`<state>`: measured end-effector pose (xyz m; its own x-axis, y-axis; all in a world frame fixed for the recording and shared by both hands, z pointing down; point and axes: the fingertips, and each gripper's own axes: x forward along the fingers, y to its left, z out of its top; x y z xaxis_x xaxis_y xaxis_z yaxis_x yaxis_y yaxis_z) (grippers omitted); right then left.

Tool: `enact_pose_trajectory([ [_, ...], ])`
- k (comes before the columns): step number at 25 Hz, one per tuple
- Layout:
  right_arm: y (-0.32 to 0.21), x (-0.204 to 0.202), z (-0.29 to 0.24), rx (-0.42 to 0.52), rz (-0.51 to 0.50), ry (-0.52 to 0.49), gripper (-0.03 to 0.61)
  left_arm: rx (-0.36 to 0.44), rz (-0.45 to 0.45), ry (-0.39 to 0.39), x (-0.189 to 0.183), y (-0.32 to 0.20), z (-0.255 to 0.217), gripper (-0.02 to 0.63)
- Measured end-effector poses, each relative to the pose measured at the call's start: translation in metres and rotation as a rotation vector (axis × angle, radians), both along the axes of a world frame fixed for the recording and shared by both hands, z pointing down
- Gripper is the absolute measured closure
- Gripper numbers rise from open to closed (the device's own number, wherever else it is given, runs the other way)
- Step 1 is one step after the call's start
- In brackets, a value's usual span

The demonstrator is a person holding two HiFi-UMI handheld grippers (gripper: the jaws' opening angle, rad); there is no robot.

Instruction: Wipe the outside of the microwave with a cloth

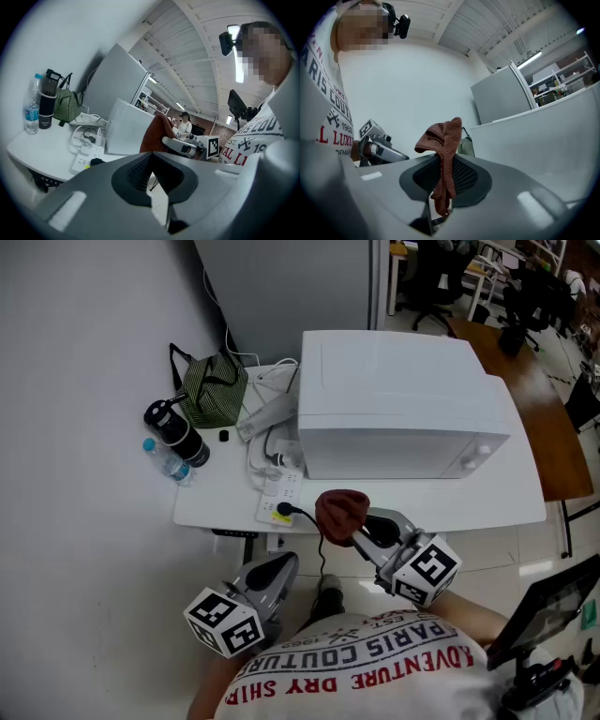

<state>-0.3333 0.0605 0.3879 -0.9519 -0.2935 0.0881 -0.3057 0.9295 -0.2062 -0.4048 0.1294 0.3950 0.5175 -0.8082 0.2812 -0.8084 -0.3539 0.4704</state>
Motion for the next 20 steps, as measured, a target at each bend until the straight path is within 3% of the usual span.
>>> enact_pose_trajectory([
  [3,-0.018,-0.022,0.014,0.020,0.005,0.006,0.532,-0.006,-0.016,0.002,-0.019,-0.012,0.004,0.607],
  [12,-0.076,-0.074,0.086,0.144,0.032,0.160,0.532,-0.050,-0.052,-0.004,-0.055,-0.037,0.022,0.607],
  [20,-0.115,-0.079,0.120,0.217,0.107,0.242,0.532,-0.068,-0.042,-0.031,-0.059,-0.059,0.022,0.607],
])
